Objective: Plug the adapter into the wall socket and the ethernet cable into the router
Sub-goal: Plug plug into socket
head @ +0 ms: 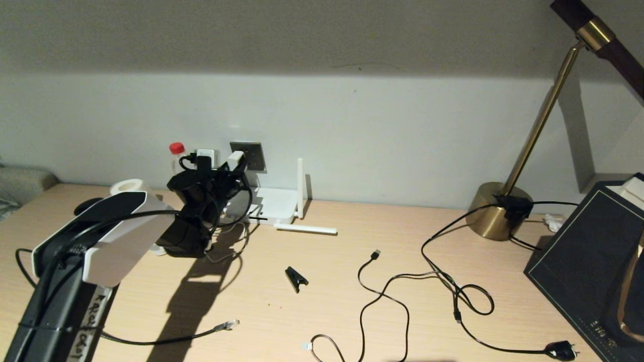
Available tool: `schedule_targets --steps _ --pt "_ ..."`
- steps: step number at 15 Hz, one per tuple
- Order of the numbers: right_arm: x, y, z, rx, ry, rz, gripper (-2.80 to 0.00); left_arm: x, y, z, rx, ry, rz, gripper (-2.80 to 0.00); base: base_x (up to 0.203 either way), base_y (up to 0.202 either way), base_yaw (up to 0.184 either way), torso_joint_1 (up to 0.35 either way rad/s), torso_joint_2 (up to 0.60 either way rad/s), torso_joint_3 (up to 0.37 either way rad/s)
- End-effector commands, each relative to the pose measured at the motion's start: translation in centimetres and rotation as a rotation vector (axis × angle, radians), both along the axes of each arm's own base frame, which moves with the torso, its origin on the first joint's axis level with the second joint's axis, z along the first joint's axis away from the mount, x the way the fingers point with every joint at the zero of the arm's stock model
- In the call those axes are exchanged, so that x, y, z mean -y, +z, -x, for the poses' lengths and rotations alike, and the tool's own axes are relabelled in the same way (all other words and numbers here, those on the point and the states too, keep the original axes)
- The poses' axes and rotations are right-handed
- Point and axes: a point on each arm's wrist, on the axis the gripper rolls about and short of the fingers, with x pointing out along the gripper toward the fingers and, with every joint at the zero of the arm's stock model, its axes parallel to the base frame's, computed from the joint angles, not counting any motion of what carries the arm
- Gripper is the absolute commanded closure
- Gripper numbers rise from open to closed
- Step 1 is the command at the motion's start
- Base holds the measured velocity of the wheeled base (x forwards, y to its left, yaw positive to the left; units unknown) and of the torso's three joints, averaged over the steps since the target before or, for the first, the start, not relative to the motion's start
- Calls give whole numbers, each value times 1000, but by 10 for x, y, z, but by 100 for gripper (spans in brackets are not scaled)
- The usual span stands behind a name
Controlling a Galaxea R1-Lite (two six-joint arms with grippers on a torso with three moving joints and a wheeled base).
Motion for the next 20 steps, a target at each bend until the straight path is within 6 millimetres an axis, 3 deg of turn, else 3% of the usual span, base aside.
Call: schedule_targets --steps 1,20 --pt "0 0 0 -1 0 0 0 3 -2 0 2 -7 0 0 0 0 0 0 0 0" --pt "0 0 0 0 0 0 0 3 -3 -2 1 -4 0 0 0 0 0 0 0 0"
